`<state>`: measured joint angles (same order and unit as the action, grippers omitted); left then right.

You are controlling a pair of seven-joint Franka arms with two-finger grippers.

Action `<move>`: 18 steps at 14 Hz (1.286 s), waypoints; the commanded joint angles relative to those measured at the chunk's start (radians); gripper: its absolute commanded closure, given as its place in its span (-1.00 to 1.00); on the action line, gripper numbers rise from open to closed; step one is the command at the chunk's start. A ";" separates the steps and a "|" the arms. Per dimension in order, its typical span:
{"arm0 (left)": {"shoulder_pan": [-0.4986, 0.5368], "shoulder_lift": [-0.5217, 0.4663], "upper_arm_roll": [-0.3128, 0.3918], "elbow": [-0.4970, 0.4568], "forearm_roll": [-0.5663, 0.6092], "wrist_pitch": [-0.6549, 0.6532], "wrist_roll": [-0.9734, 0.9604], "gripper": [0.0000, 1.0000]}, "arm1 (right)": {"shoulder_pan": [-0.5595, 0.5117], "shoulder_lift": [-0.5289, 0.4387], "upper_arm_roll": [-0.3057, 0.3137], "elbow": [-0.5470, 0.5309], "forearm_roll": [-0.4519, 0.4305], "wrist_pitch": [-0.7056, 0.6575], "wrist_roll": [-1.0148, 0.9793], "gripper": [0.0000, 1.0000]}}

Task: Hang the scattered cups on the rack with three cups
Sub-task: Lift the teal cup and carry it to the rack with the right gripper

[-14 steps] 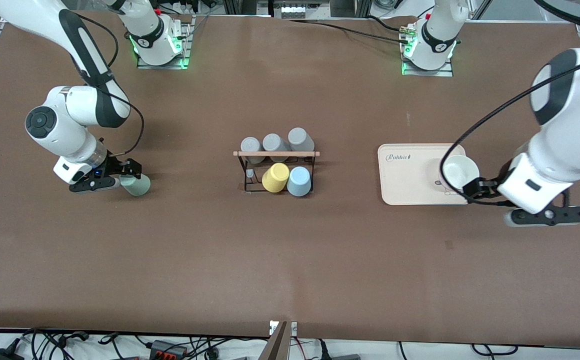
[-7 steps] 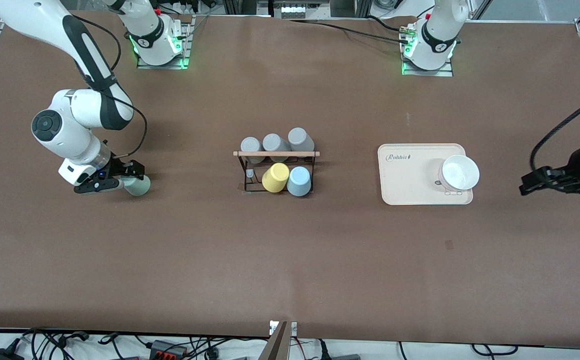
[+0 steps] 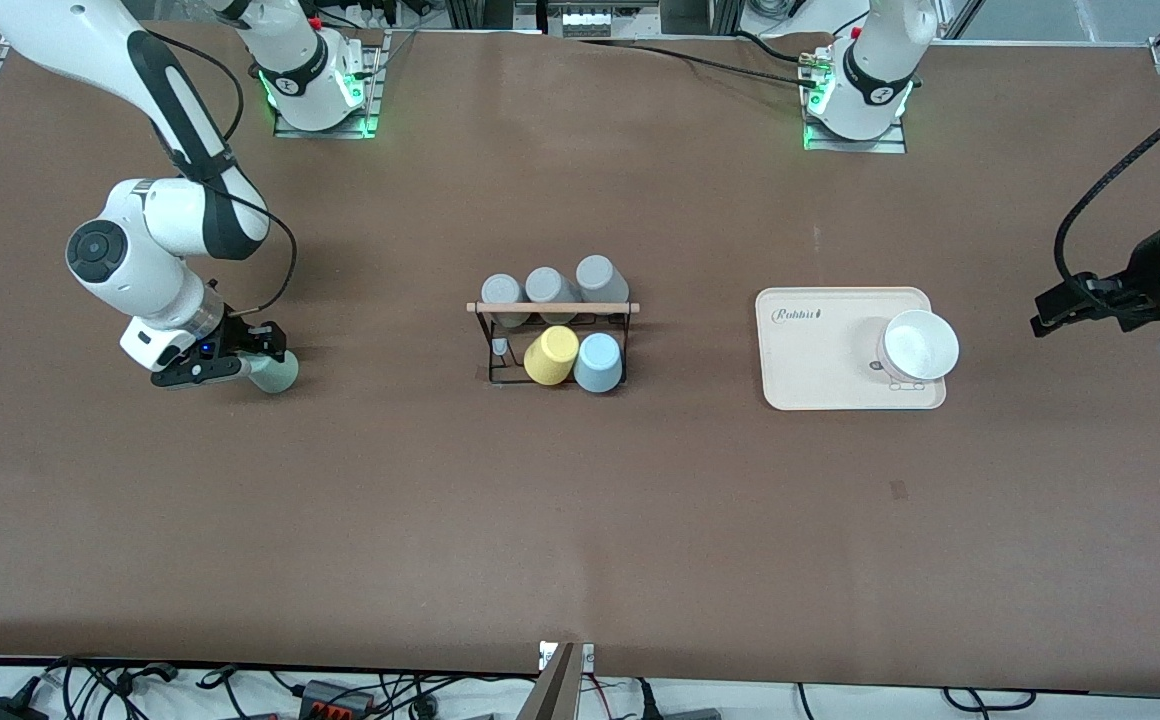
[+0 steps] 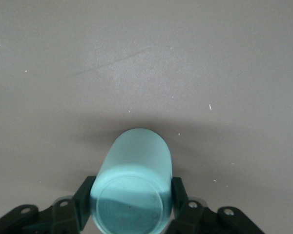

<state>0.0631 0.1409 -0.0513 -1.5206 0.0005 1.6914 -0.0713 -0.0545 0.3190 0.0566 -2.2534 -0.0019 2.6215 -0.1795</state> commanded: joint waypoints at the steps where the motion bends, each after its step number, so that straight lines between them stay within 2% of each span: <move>1: 0.000 -0.081 -0.001 -0.139 -0.002 0.077 -0.008 -1.00 | -0.001 -0.011 0.003 -0.021 0.016 0.015 -0.031 0.77; 3: -0.002 -0.102 -0.002 -0.179 0.000 0.100 -0.008 -1.00 | -0.001 -0.021 0.003 -0.018 0.016 0.011 -0.031 0.80; 5: -0.002 -0.109 -0.004 -0.179 0.000 0.097 -0.008 -1.00 | -0.002 -0.082 0.005 -0.011 0.016 -0.020 -0.031 0.80; 7: 0.000 -0.113 -0.004 -0.176 0.000 0.087 -0.002 -1.00 | -0.001 -0.136 0.006 0.030 0.017 -0.133 -0.021 0.80; 9: 0.000 -0.113 -0.004 -0.158 0.000 0.053 0.008 -1.00 | -0.001 -0.176 0.040 0.104 0.019 -0.252 0.001 0.80; 11: -0.005 -0.103 -0.004 -0.135 -0.002 0.048 0.007 -1.00 | 0.001 -0.201 0.086 0.185 0.017 -0.386 0.092 0.80; 13: -0.002 -0.104 -0.004 -0.133 -0.001 0.033 0.010 -1.00 | 0.005 -0.213 0.141 0.265 0.019 -0.458 0.216 0.80; 16: -0.005 -0.100 -0.004 -0.121 0.000 0.033 0.010 -1.00 | 0.059 -0.210 0.196 0.356 0.017 -0.500 0.447 0.80; 18: -0.005 -0.090 -0.004 -0.119 0.000 0.034 0.008 -1.00 | 0.131 -0.196 0.204 0.400 0.014 -0.502 0.581 0.81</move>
<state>0.0622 0.0469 -0.0554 -1.6571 0.0005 1.7460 -0.0705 0.0199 0.0971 0.2553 -1.9138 0.0024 2.1454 0.2899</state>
